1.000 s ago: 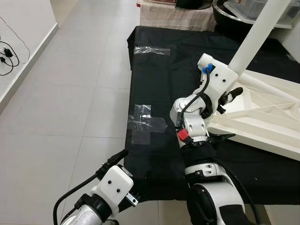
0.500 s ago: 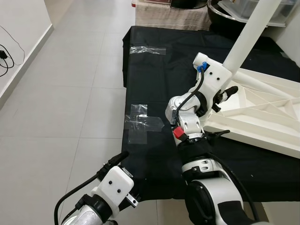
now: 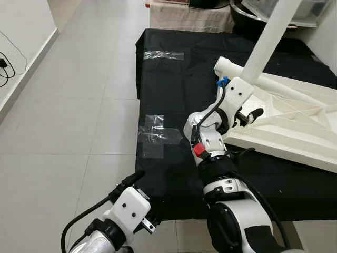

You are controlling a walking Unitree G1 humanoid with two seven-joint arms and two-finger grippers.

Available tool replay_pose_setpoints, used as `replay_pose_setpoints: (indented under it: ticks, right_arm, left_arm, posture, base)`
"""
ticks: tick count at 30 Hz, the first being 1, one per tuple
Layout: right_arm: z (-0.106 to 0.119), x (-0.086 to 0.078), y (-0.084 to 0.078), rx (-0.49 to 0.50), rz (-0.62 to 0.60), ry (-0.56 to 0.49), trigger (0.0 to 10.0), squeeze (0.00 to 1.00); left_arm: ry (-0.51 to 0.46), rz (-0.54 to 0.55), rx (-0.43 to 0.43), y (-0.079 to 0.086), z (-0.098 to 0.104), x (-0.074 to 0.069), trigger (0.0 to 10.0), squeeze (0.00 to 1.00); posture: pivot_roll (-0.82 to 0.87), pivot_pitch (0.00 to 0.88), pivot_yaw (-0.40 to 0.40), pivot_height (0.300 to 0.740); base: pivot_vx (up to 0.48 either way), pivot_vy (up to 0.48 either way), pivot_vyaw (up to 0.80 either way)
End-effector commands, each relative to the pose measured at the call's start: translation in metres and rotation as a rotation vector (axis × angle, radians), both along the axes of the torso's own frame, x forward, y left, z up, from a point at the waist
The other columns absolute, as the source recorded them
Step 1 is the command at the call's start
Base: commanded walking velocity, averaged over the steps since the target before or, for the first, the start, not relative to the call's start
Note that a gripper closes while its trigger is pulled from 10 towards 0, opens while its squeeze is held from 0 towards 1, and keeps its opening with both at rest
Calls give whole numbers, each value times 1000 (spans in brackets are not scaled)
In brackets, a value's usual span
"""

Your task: Building children table

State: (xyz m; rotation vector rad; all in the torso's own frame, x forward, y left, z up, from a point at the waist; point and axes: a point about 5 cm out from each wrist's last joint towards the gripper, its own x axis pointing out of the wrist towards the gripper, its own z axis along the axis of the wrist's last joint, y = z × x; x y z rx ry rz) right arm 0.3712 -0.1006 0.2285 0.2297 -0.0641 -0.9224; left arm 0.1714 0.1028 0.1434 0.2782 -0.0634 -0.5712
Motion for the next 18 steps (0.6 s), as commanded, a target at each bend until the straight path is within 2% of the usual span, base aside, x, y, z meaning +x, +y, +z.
replay_pose_setpoints:
  ticks: [1, 8, 18]
  right_arm:
    - [-15, -8, 23, 66, 66, 23, 10000, 0]
    - [-15, -12, 27, 41, 260, -36, 10000, 0]
    - [-29, -23, 24, 27, 314, -7, 10000, 0]
  left_arm:
    - [19, -6, -1, -1, -5, -2, 10000, 0]
    - [22, -9, -2, -2, -5, -1, 10000, 0]
    - [22, -7, -2, -2, -6, 0, 10000, 0]
  posture:
    - [167, 173, -104, 740]
    - [155, 178, -101, 740]
    - [157, 172, -100, 740]
  base:
    - [0, 0, 0]
    - [0, 0, 0]
    - [0, 0, 0]
